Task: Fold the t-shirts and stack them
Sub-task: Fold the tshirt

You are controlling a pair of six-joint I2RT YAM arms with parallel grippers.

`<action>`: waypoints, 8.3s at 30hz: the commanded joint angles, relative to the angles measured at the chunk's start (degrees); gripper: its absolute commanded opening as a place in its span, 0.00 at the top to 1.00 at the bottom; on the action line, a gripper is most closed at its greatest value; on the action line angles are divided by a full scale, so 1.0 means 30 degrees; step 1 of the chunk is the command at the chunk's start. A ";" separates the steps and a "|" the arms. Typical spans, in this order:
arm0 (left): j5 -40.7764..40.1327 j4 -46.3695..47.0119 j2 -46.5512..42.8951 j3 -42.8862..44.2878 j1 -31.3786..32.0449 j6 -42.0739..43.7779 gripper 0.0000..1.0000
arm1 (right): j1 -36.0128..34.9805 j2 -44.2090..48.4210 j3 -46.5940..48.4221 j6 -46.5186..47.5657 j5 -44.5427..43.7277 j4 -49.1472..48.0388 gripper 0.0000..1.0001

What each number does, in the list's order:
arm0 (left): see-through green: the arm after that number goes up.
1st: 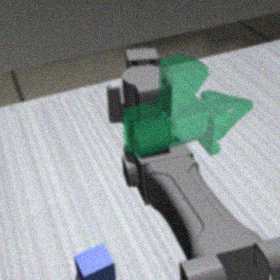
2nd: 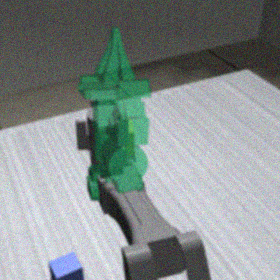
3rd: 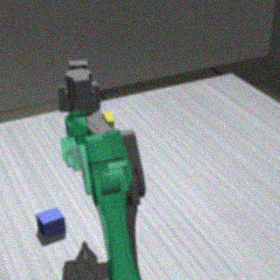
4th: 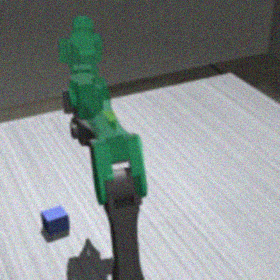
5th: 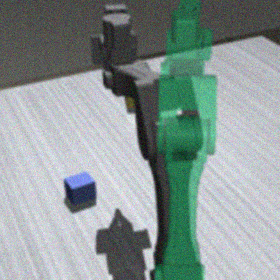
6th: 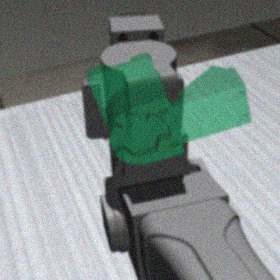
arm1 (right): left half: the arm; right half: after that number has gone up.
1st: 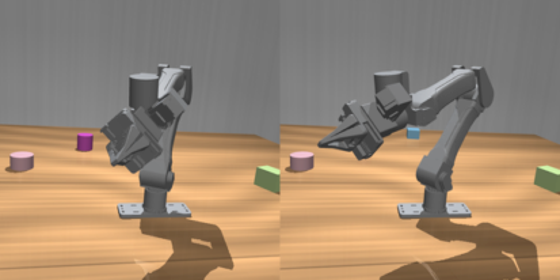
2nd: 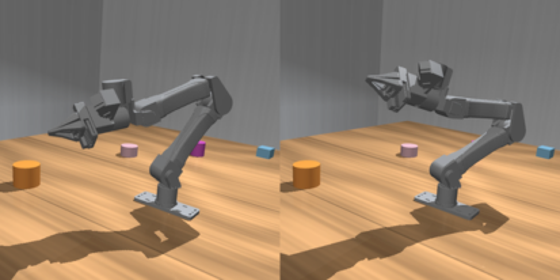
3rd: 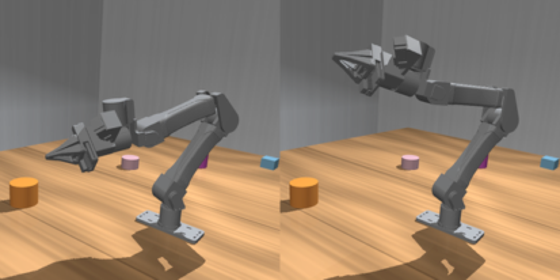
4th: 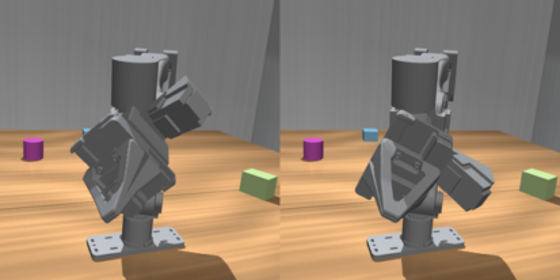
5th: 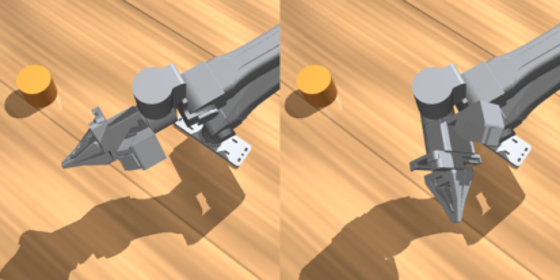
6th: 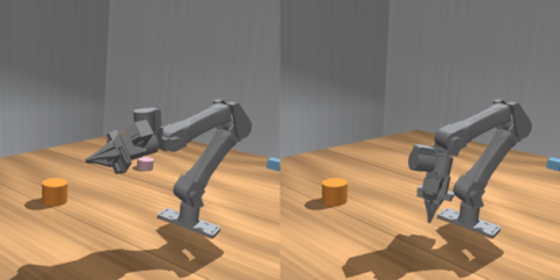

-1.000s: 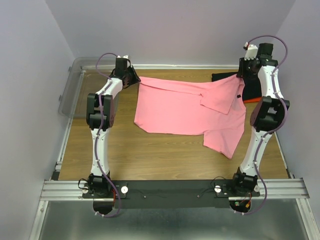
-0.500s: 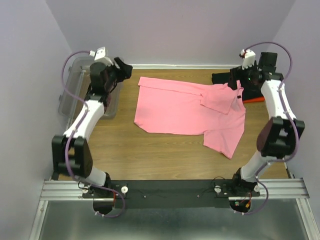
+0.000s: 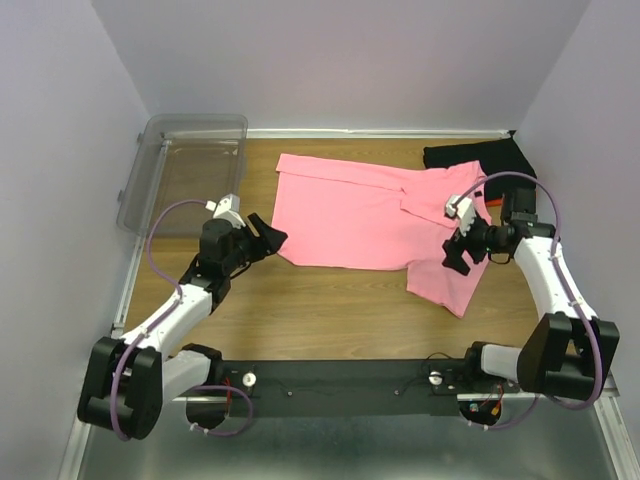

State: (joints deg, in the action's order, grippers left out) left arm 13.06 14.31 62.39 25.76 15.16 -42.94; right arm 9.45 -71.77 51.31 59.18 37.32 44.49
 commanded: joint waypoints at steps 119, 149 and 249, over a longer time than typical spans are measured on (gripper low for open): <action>-0.1977 -0.8603 0.0589 -0.0120 -0.0043 -0.2442 0.35 | -0.3122 -0.1419 -0.0668 0.4386 -0.5556 0.4067 0.30; -0.0866 -0.6908 0.1501 0.1756 0.0485 0.0601 1.00 | -0.3122 -0.2531 -0.0406 1.1501 -0.6788 0.8161 0.32; 0.1623 -0.5794 -0.0289 0.1521 -0.0628 0.1422 1.00 | -0.7605 0.0192 0.0471 0.0783 -1.1238 0.5912 0.99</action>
State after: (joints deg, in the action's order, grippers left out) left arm 16.38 -3.07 62.28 30.17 13.80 -39.00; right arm -14.20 -72.16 49.50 63.07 0.45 59.57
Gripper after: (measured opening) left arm 0.005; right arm 0.012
